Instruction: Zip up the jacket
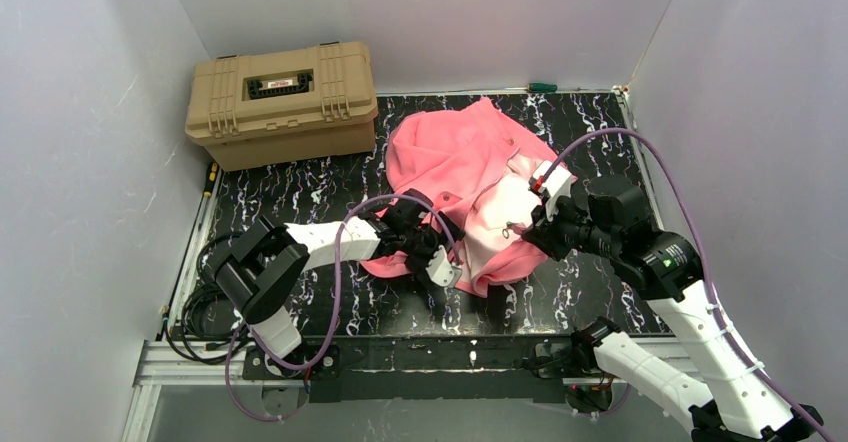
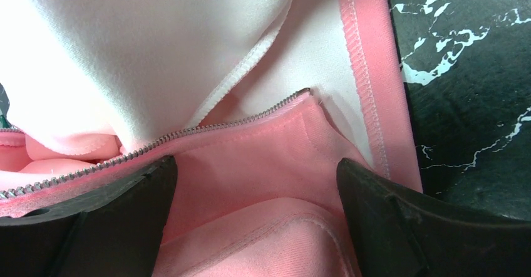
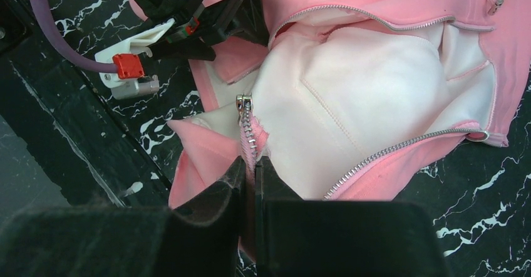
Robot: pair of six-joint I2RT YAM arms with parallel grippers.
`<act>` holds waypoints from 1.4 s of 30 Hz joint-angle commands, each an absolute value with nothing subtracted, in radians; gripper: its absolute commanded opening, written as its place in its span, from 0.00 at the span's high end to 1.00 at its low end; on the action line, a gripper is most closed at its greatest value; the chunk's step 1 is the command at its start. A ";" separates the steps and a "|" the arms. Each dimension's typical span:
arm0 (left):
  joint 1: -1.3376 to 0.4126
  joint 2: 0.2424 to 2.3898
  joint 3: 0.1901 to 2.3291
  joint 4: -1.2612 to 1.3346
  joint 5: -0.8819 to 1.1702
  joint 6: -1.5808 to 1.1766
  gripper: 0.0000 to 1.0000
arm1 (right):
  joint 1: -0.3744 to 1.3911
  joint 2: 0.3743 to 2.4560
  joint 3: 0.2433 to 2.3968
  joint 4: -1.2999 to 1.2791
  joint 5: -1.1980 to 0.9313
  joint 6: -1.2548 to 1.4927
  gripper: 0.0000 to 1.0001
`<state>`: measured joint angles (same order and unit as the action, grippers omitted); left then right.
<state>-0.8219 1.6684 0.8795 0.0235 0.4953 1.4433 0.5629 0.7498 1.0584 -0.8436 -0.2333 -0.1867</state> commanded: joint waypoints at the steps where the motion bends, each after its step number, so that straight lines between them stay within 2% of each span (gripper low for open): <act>1: -0.817 1.681 0.869 -0.082 0.440 1.449 0.02 | 0.561 0.737 1.071 -0.839 -0.218 -0.173 0.99; 3: -0.816 1.693 0.877 -0.102 0.434 1.424 0.09 | 0.561 0.735 1.074 -0.838 -0.216 -0.170 0.99; 5: -0.813 1.705 0.905 -0.135 0.426 1.393 0.22 | 0.561 0.737 1.081 -0.843 -0.211 -0.171 0.99; 9: -0.805 1.692 0.927 -0.162 0.423 1.348 0.73 | 0.561 0.749 1.099 -0.847 -0.207 -0.175 0.99; 10: -0.799 1.690 0.929 -0.162 0.415 1.342 0.79 | 0.561 0.750 1.101 -0.846 -0.206 -0.176 0.99; 13: -0.787 1.683 0.935 -0.156 0.386 1.316 0.85 | 0.561 0.754 1.100 -0.842 -0.209 -0.178 0.99; 16: -0.775 1.635 0.922 -0.094 0.363 1.284 0.99 | 0.561 0.757 1.100 -0.842 -0.213 -0.178 0.99; 28: -0.775 1.314 0.776 0.416 0.430 1.135 1.00 | 0.561 0.769 1.075 -0.792 -0.255 -0.174 0.99; 37: -0.775 1.137 0.672 0.595 0.583 1.248 1.00 | 0.561 0.797 1.040 -0.693 -0.475 -0.185 0.99; 42: -0.777 1.051 0.662 0.565 0.535 1.126 1.00 | 0.561 0.840 1.067 -0.698 -0.406 -0.216 0.99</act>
